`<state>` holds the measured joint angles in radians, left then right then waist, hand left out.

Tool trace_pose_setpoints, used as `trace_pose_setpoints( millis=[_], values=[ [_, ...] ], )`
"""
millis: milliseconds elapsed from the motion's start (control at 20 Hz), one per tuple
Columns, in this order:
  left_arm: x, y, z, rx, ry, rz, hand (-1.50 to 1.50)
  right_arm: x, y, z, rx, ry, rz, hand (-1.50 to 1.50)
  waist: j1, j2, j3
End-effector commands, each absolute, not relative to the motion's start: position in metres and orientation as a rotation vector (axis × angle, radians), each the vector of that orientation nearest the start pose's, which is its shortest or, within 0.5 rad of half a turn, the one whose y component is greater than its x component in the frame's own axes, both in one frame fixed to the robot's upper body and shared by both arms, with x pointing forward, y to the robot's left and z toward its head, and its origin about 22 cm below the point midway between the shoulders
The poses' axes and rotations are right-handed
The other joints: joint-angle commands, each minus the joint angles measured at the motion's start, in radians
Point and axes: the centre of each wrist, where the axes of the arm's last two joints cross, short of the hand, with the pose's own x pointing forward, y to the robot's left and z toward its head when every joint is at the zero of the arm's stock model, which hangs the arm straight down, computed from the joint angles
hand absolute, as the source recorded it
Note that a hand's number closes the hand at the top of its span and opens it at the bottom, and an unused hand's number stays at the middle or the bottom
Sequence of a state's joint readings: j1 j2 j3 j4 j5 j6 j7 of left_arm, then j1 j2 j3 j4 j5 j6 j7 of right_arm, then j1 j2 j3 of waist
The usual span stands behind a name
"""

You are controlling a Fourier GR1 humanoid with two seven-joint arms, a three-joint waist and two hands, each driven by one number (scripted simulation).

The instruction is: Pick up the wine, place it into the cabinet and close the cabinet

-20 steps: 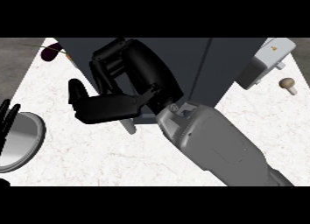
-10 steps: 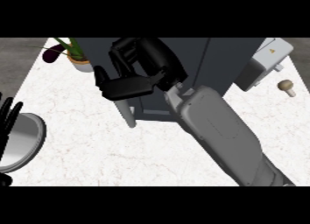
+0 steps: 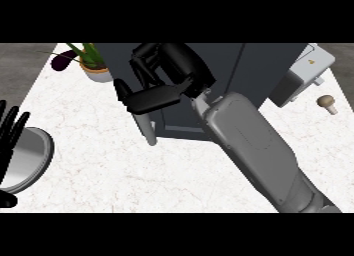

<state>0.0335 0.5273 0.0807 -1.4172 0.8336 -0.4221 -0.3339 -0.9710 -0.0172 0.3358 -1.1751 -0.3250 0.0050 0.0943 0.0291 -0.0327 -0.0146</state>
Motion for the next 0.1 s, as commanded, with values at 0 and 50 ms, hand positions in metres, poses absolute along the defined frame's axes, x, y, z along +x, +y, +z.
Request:
trace_pose_setpoints(
  millis=[0,50],
  values=[
    [0.227,0.393,0.027,-0.44,-1.841,0.109,-1.5,0.398,-0.061,0.179,0.391,-1.759,0.48,1.5,-0.002,0.04,0.014],
    [0.234,0.399,0.034,-0.424,-1.857,0.11,-1.5,0.399,-0.063,0.168,0.378,-1.741,0.482,1.5,-0.004,0.044,0.013]
  ],
)
